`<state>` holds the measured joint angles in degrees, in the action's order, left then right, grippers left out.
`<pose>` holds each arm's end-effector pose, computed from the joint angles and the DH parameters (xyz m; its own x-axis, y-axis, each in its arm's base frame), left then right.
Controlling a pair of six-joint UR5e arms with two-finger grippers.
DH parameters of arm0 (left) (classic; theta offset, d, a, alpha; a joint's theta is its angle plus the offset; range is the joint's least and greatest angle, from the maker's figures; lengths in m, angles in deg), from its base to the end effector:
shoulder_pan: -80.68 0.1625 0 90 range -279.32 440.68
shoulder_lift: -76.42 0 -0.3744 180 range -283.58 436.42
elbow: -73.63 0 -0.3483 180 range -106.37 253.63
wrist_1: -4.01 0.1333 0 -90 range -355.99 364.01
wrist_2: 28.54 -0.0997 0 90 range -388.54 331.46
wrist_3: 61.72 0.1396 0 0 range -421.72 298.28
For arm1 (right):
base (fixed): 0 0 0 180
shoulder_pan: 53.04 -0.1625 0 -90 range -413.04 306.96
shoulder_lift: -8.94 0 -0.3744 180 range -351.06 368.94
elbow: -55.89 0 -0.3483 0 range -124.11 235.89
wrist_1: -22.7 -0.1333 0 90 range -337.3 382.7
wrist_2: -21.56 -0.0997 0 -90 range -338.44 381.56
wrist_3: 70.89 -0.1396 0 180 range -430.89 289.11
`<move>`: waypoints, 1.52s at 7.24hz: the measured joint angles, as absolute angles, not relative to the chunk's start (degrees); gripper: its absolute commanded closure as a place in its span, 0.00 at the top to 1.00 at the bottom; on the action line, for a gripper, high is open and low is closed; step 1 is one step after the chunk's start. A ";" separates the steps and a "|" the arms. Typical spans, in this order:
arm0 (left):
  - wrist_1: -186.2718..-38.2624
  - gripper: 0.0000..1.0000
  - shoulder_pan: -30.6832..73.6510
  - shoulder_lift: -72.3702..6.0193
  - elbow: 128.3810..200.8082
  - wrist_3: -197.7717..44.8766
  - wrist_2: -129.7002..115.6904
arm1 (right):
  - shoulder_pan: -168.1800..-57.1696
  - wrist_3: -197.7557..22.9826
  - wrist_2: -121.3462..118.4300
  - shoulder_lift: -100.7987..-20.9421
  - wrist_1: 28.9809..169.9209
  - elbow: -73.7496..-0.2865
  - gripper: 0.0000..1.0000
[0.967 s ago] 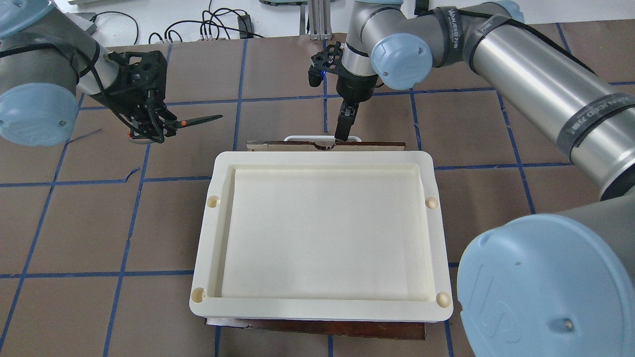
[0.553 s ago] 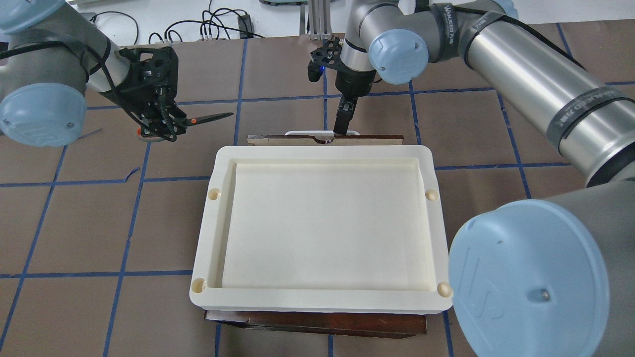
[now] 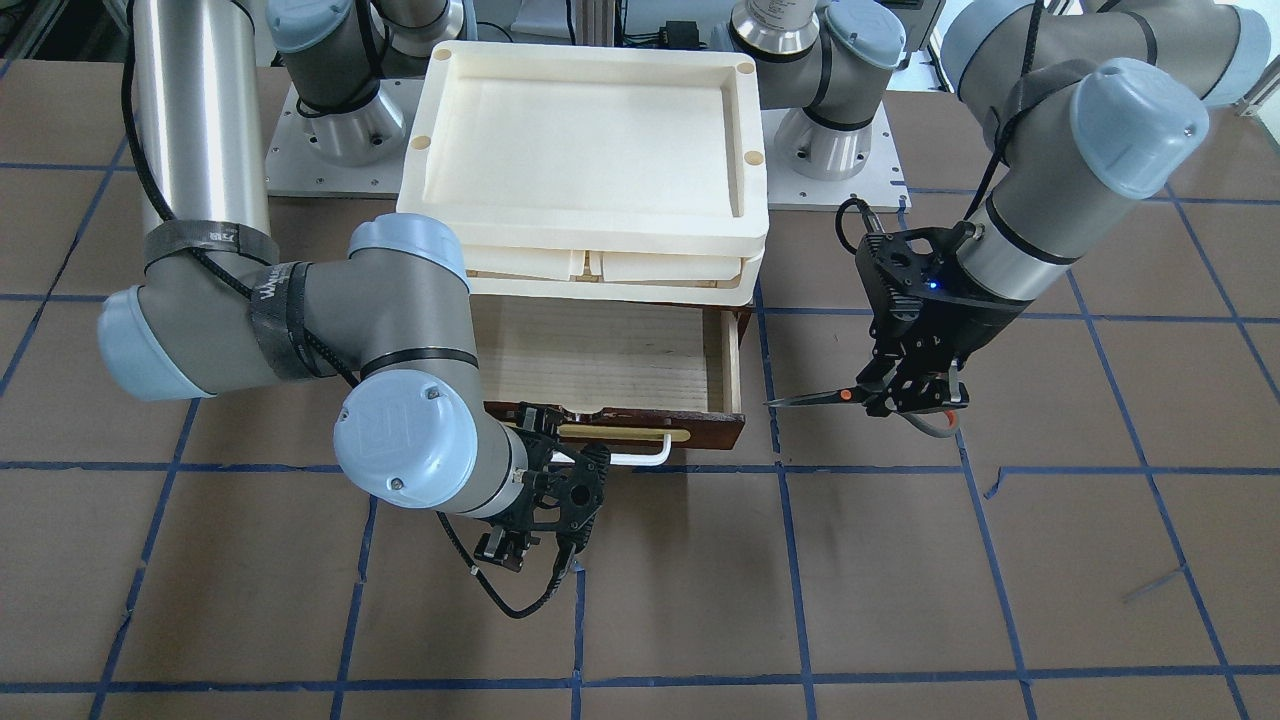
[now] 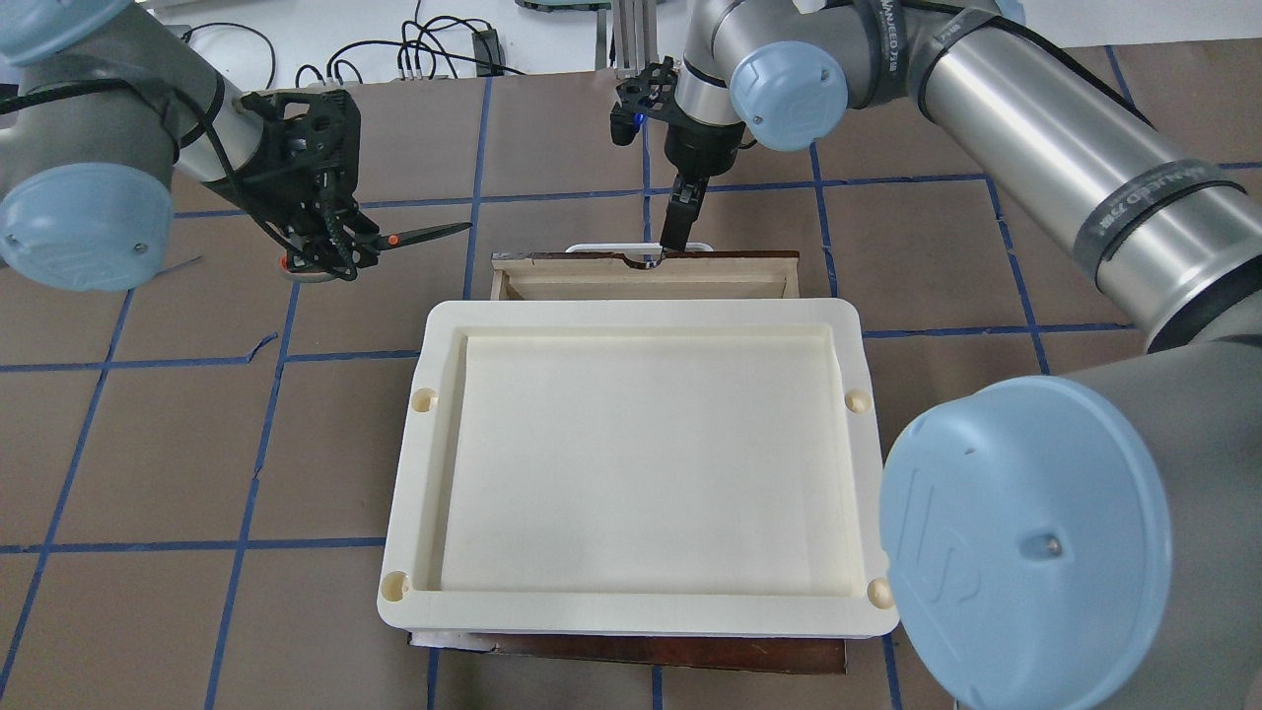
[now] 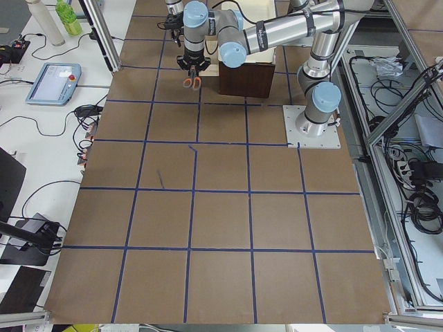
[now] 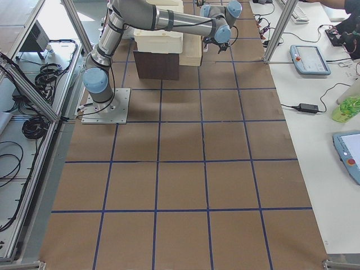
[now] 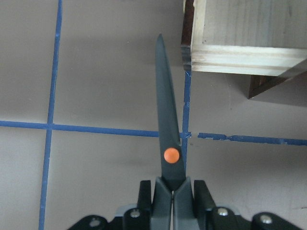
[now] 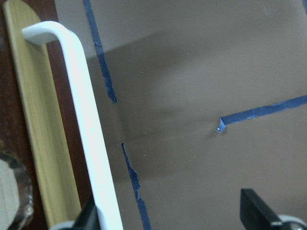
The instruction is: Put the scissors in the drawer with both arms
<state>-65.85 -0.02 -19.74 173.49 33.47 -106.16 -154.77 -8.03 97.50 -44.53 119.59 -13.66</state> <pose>-0.0828 -0.5042 0.3098 -0.0731 0.9932 -0.0909 0.9770 0.0530 -0.2065 0.2927 -0.5871 0.2173 -0.2583 -0.9328 -0.2515 -0.9438 0.2992 -0.1406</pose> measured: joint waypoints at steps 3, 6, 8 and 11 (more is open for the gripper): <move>-65.94 0.13 -0.06 -19.73 173.48 33.45 -106.15 | -154.16 -7.87 97.50 -43.75 119.39 -12.27 1.00; -66.01 0.13 -0.15 -19.76 173.51 33.31 -106.11 | -153.99 -7.88 97.50 -42.22 119.38 -10.07 1.00; -66.17 0.13 -0.17 -19.74 173.44 33.17 -106.10 | -153.70 -7.89 97.50 -41.42 119.39 -8.94 1.00; -66.22 0.13 -0.16 -19.70 173.39 33.12 -106.06 | -153.59 -7.72 97.50 -40.51 119.39 -7.74 1.00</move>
<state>-66.22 -0.16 -19.70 173.39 33.12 -106.06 -153.59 -7.72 97.50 -40.51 119.39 -7.74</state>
